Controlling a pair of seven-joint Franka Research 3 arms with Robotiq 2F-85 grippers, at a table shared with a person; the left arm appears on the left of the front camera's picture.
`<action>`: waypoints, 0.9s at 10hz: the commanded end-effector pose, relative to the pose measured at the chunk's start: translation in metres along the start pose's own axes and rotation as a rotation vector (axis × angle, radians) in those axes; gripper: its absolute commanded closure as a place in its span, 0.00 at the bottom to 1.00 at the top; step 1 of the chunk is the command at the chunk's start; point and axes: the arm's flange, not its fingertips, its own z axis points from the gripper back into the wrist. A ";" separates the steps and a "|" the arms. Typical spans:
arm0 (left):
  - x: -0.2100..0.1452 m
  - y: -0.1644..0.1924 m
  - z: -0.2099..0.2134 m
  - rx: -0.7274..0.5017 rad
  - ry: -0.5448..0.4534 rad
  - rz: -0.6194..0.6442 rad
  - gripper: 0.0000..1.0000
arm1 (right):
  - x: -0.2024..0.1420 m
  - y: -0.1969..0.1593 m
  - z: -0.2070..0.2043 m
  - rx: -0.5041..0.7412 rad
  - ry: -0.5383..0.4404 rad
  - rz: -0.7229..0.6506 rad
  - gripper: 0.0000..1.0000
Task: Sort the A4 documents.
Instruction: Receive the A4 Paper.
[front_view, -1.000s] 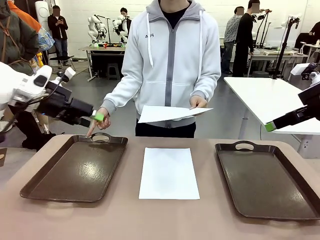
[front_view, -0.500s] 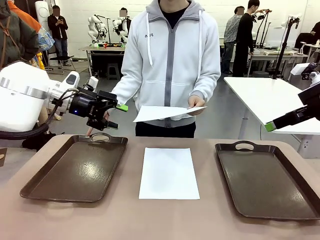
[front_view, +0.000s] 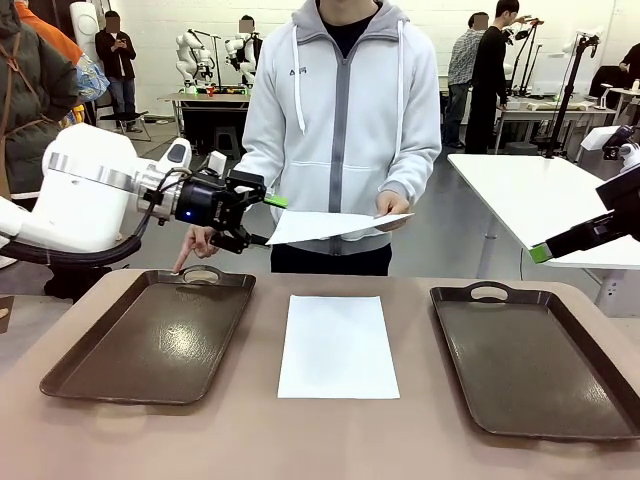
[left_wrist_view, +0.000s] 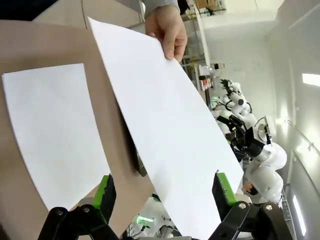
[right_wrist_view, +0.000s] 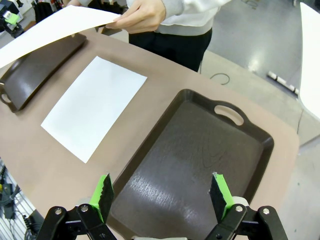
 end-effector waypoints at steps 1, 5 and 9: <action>0.009 0.001 -0.012 -0.061 0.057 0.052 0.00 | 0.000 0.000 -0.001 0.006 0.000 0.000 0.00; 0.007 0.017 -0.029 -0.234 0.087 0.191 0.00 | 0.000 0.000 -0.001 0.006 0.000 0.000 0.00; -0.003 0.025 -0.027 -0.242 0.104 0.238 0.00 | 0.000 0.000 -0.001 0.006 0.000 0.000 0.00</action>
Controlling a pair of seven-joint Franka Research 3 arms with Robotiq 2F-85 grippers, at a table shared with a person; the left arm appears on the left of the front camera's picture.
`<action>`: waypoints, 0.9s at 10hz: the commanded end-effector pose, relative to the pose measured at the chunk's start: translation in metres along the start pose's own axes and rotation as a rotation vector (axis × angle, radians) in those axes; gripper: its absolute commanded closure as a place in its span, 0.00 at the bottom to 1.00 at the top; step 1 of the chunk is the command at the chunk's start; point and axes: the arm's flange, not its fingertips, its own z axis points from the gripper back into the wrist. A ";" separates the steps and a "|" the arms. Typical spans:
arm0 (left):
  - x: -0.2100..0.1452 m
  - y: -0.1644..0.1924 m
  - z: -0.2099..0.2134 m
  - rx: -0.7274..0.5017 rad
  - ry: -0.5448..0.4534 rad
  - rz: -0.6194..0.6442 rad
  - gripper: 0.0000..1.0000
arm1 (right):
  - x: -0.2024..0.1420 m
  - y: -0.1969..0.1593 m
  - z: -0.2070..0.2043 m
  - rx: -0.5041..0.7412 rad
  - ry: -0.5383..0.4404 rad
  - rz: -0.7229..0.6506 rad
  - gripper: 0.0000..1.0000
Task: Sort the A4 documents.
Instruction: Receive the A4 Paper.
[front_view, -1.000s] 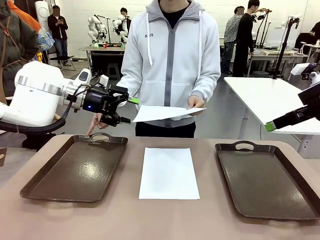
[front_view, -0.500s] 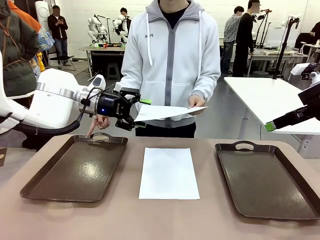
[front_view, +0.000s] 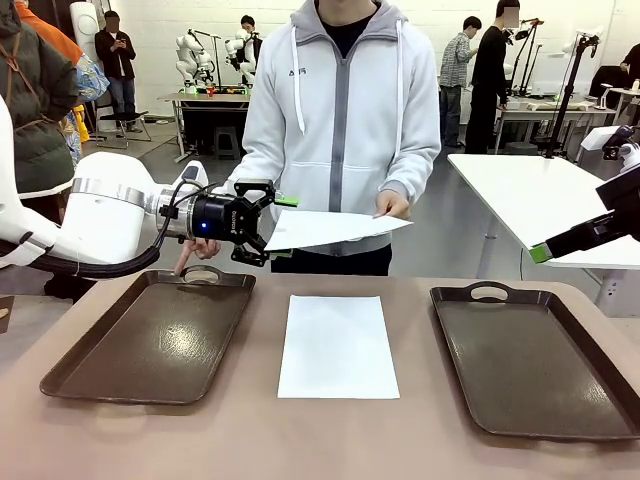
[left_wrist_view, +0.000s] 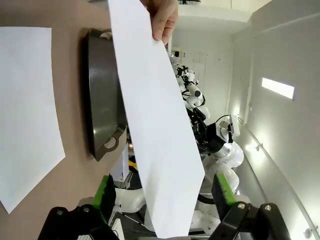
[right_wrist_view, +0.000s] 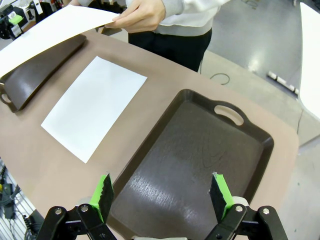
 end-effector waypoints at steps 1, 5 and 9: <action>-0.007 -0.001 -0.001 -0.006 -0.021 0.001 0.11 | 0.000 0.000 -0.001 0.006 0.000 0.000 0.00; -0.006 -0.003 0.001 0.002 -0.048 -0.019 0.50 | 0.000 0.000 -0.001 0.006 0.000 0.000 0.00; -0.006 -0.006 0.001 0.019 -0.065 -0.028 0.90 | 0.000 0.000 -0.001 0.006 0.000 0.000 0.00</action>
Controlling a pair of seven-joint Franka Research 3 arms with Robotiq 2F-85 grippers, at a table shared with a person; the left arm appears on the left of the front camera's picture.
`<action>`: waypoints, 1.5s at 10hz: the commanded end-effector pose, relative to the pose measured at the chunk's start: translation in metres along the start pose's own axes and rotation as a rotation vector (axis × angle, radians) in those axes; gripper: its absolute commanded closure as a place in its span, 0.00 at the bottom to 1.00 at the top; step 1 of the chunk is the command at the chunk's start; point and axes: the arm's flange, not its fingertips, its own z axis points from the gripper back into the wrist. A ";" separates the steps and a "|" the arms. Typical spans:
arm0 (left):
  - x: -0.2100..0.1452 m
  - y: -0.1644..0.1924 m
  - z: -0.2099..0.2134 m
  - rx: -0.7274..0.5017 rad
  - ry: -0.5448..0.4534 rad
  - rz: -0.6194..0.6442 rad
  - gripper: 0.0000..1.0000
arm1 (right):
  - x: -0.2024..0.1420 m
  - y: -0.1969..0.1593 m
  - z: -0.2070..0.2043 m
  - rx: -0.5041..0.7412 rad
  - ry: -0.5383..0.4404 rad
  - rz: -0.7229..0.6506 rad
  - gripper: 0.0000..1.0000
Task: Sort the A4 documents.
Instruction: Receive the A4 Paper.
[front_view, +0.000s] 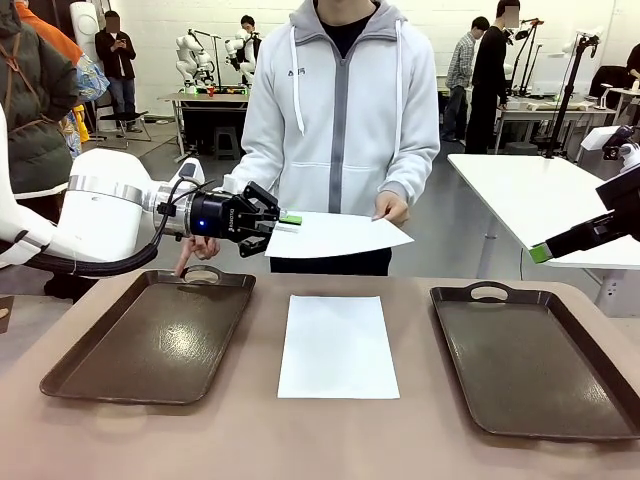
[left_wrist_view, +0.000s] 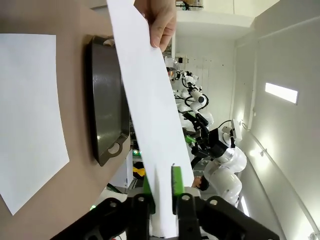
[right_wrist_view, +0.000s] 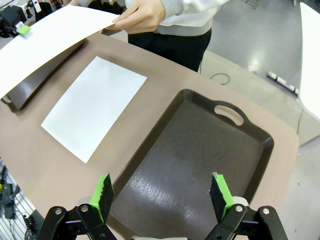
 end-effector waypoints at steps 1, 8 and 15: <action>-0.005 -0.001 -0.002 -0.006 -0.029 -0.014 0.99 | 0.000 0.000 -0.001 0.006 0.000 0.000 0.00; -0.005 0.000 -0.002 -0.011 -0.051 -0.016 1.00 | 0.000 0.000 -0.001 0.006 0.000 0.000 0.00; 0.000 0.000 -0.001 0.010 -0.015 0.000 1.00 | 0.000 0.000 -0.001 0.006 0.000 0.000 0.00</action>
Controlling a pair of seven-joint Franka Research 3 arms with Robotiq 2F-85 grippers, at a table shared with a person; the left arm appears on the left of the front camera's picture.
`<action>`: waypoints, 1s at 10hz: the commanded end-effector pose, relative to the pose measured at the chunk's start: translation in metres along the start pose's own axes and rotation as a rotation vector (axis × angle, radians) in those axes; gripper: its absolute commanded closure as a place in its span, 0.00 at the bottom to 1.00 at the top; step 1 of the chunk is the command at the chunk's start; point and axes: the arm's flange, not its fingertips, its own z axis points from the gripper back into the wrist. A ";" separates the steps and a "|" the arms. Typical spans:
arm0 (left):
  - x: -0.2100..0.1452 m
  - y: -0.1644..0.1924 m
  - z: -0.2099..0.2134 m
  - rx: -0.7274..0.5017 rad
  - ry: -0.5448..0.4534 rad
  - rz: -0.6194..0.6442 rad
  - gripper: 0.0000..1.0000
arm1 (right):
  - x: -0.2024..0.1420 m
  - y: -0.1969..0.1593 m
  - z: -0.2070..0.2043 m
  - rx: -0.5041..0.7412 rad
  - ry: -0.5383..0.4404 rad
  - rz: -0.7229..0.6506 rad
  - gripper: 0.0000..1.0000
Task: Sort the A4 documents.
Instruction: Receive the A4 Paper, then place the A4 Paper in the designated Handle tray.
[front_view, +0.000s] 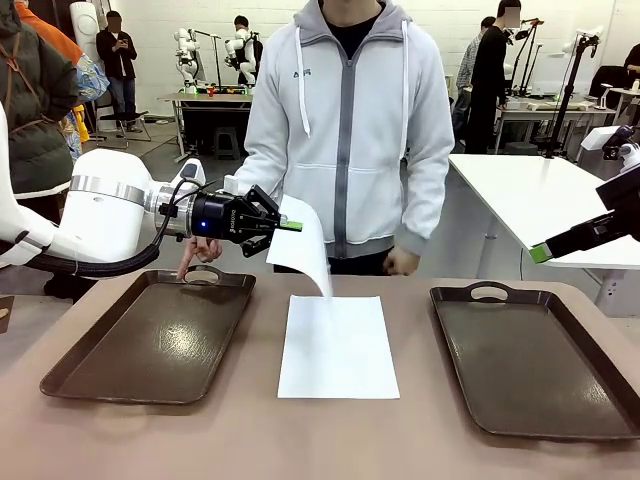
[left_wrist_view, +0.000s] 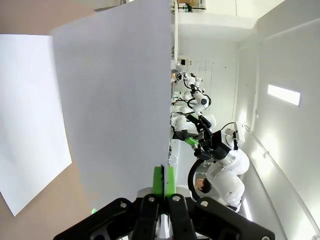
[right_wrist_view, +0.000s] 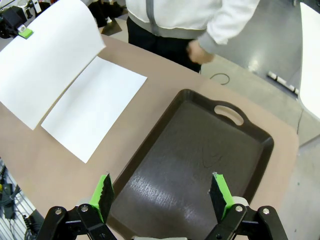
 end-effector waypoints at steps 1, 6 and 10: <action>0.001 0.000 0.001 -0.003 -0.005 0.001 1.00 | 0.000 0.000 -0.001 0.006 0.000 0.000 0.00; 0.001 0.000 0.001 -0.003 -0.005 0.001 1.00 | 0.000 0.000 -0.001 0.006 0.000 0.000 0.00; 0.001 0.000 0.001 -0.003 -0.005 0.001 1.00 | 0.000 0.000 -0.001 0.006 0.000 0.000 0.00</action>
